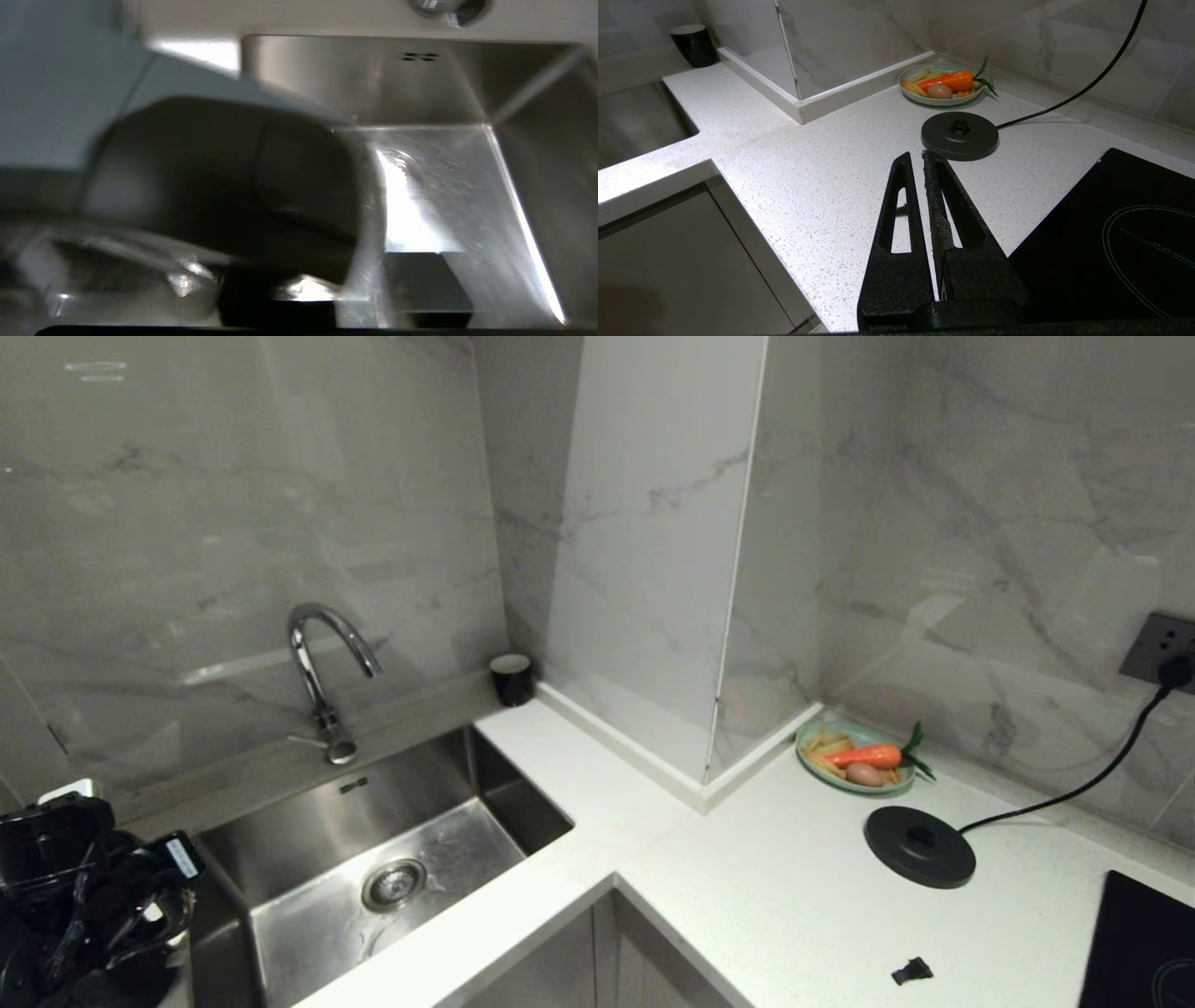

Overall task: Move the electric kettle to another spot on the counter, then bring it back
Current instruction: Grab the kettle

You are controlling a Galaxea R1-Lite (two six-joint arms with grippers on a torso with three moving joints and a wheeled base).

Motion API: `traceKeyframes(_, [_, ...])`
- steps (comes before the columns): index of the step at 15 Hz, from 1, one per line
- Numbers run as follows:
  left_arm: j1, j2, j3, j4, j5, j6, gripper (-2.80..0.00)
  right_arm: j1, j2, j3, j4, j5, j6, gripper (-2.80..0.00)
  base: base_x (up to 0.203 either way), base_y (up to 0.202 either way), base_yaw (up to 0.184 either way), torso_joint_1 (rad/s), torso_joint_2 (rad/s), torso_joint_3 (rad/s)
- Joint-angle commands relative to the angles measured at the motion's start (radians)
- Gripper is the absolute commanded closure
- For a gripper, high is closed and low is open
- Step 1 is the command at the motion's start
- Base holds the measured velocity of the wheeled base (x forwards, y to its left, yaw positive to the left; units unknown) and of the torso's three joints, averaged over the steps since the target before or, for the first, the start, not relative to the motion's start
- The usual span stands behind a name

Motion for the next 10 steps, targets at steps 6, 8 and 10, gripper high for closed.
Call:
traceKeyframes(6, [-0.002, -0.053, -0.005, -0.009, -0.001, 0.004, 0.00, 0.000, 0.000, 0.000, 0.000, 0.000, 0.000, 0.00, 0.000, 0.000, 0.000, 0.000, 0.00, 0.000])
traceKeyframes(8, [-0.006, -0.095, -0.005, -0.007, -0.002, 0.017, 0.00, 0.000, 0.000, 0.000, 0.000, 0.000, 0.000, 0.00, 0.000, 0.000, 0.000, 0.000, 0.00, 0.000])
traceKeyframes(10, [-0.018, -0.150, -0.005, -0.002, -0.002, 0.047, 0.00, 0.000, 0.000, 0.000, 0.000, 0.000, 0.000, 0.00, 0.000, 0.000, 0.000, 0.000, 0.00, 0.000])
